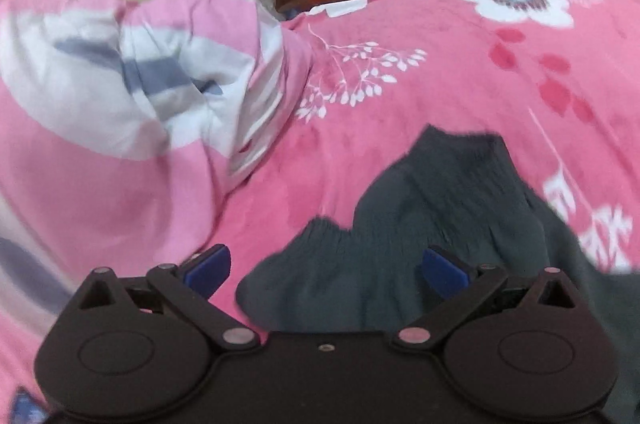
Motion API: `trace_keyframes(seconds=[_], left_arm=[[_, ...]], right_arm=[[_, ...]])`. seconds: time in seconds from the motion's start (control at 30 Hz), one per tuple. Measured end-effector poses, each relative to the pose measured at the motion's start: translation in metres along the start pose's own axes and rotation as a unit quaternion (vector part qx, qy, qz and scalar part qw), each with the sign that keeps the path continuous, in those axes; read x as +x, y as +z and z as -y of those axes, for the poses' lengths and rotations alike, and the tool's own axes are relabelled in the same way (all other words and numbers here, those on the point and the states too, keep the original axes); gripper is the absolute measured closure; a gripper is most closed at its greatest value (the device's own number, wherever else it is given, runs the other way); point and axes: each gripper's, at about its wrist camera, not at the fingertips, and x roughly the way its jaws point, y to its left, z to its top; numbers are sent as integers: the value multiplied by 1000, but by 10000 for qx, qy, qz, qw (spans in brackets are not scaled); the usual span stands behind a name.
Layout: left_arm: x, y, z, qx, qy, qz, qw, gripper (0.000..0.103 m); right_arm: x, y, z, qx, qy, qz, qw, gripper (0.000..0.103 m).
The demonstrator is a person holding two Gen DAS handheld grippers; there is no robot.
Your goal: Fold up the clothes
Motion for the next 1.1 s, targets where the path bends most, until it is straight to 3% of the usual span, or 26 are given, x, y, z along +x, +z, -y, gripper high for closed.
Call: trace_keyframes(seconds=[0.07, 0.13, 0.17, 0.2, 0.3, 0.4, 0.47, 0.53, 0.63, 0.8, 0.93, 1.03, 1.1], left_arm=[[16, 13, 0, 251, -469, -303, 9981, 0], [30, 24, 8, 748, -383, -543, 9950, 0], [35, 27, 9, 915, -117, -629, 9937, 0], [38, 29, 7, 931, -85, -676, 9933, 0], [53, 34, -19, 555, -646, -1122, 9900, 1], [53, 29, -45, 67, -1300, -1194, 9843, 24], [48, 23, -55, -45, -1508, -1061, 9828, 42], [43, 17, -62, -101, -1613, -869, 9830, 70], [32, 14, -61, -150, -1912, -485, 9802, 84], [13, 17, -52, -92, -2451, 45, 9694, 87], [7, 41, -25, 421, -3272, 228, 9437, 87], [24, 59, -1, 1099, -2986, 225, 9478, 87], [43, 70, 5, 1186, -2779, 196, 9531, 87]], right_arm=[[1, 0, 1, -23, 45, 16, 10000, 0], [-1, -2, 3, -31, 90, 47, 9999, 0], [-2, -3, 4, -41, 109, 66, 9999, 0], [-3, -4, 4, -46, 123, 86, 9999, 0], [-10, -4, 10, 27, 227, 91, 9997, 0], [-21, 0, 26, 559, 479, 200, 9971, 0], [-27, 4, 49, 1112, 777, 321, 9902, 0], [-26, 14, 70, 1541, 895, 423, 9831, 0], [-17, 46, 97, 1471, 693, 488, 9855, 0], [-12, 89, 133, 1349, 586, 763, 9862, 0], [-6, 106, 133, 1145, 646, 1166, 9844, 0], [-2, 96, 128, 1245, 918, 1131, 9815, 0], [1, 86, 125, 1309, 1001, 1101, 9802, 0]])
